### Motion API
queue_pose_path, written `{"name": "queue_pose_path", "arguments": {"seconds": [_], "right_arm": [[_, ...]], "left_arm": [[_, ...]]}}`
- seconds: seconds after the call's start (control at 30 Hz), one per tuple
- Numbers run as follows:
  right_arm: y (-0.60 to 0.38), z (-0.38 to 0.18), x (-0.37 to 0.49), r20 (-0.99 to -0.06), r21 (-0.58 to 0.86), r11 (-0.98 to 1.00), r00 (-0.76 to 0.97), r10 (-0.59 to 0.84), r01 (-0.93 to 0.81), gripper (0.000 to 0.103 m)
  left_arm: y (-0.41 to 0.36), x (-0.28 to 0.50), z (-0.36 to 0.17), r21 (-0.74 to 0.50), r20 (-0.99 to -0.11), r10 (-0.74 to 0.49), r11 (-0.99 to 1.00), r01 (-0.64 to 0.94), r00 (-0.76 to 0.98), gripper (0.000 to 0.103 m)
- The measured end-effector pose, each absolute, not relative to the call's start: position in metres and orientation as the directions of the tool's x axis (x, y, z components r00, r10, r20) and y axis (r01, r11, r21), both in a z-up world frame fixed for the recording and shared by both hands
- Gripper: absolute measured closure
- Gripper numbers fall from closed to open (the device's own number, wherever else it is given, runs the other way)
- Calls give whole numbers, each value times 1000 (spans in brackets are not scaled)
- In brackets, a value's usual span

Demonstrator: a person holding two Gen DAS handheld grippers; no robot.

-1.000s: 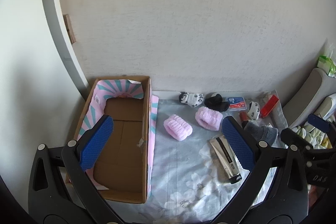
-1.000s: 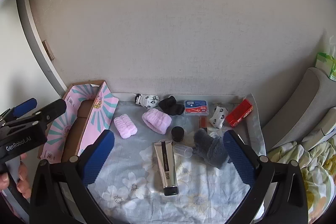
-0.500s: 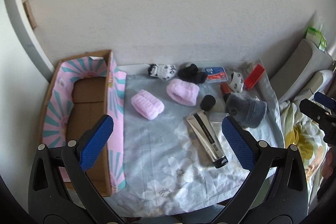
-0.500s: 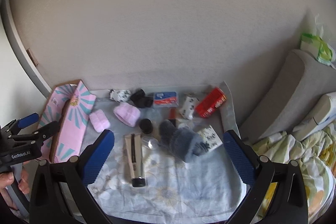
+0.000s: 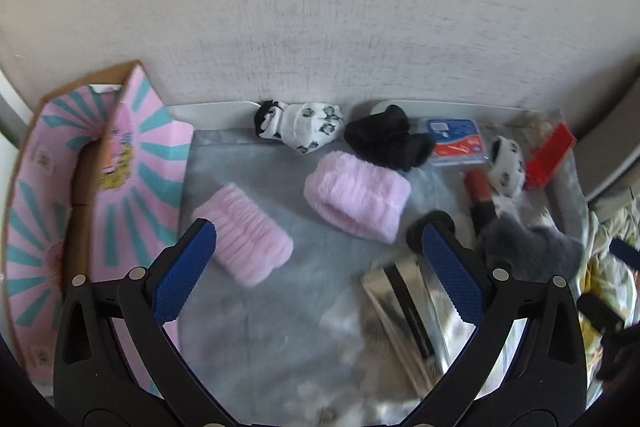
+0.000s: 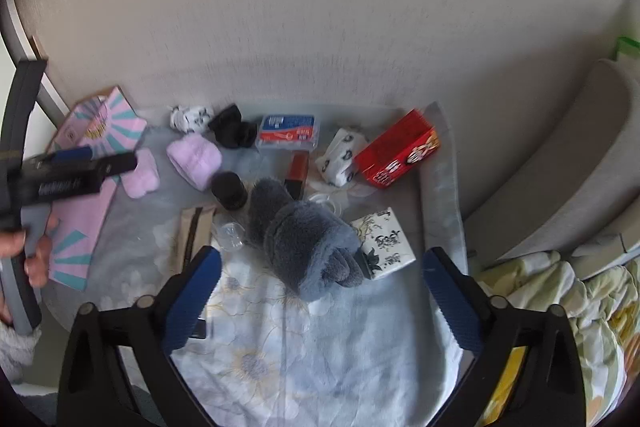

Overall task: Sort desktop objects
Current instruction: 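Move both grippers toward the pink fuzzy wristband and grey slipper, then grasp the pink fuzzy wristband with left gripper while right gripper grasps grey slipper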

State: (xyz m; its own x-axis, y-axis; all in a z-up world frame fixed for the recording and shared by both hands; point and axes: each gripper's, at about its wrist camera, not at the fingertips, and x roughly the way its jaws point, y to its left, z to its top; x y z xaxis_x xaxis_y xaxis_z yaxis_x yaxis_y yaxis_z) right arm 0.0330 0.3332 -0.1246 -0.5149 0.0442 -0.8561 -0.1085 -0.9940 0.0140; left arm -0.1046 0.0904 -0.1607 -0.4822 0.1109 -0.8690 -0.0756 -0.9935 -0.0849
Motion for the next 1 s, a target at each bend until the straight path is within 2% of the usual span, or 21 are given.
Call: {"name": "queue_pose_path", "arguments": {"seconds": [0.33, 0.37, 0.43, 0.47, 0.5, 0.6, 0.73, 1.0], "right_arm": [[342, -174, 2, -886, 48, -998, -463, -19, -51, 7], [342, -176, 0, -887, 52, -997, -460, -24, -49, 7], [344, -180, -4, -890, 79, -996, -454, -50, -45, 18], [345, -183, -6, -892, 93, -995, -448, -65, -42, 22], [345, -185, -8, -894, 105, -994, -441, -77, -39, 30], [344, -190, -15, -903, 122, -992, -419, -98, -30, 43], [340, -189, -21, -902, 131, -991, -416, -117, -5, 57], [343, -183, -29, -902, 182, -983, -405, -152, -36, 71]], "left_arm": [[125, -144, -211, -19, -908, 67, -993, -119, -413, 4], [126, -146, -214, -15, -911, 63, -993, -119, -408, 7], [128, -150, -223, -1, -919, 46, -993, -116, -392, 12], [127, -152, -228, -21, -923, 64, -993, -116, -379, 21], [127, -152, -229, -49, -923, 90, -992, -119, -375, 30], [128, -150, -229, -110, -914, 152, -985, -130, -376, 48], [134, -149, -226, -118, -911, 168, -981, -151, -377, 60], [132, -151, -211, -150, -906, 196, -977, -149, -376, 77]]}}
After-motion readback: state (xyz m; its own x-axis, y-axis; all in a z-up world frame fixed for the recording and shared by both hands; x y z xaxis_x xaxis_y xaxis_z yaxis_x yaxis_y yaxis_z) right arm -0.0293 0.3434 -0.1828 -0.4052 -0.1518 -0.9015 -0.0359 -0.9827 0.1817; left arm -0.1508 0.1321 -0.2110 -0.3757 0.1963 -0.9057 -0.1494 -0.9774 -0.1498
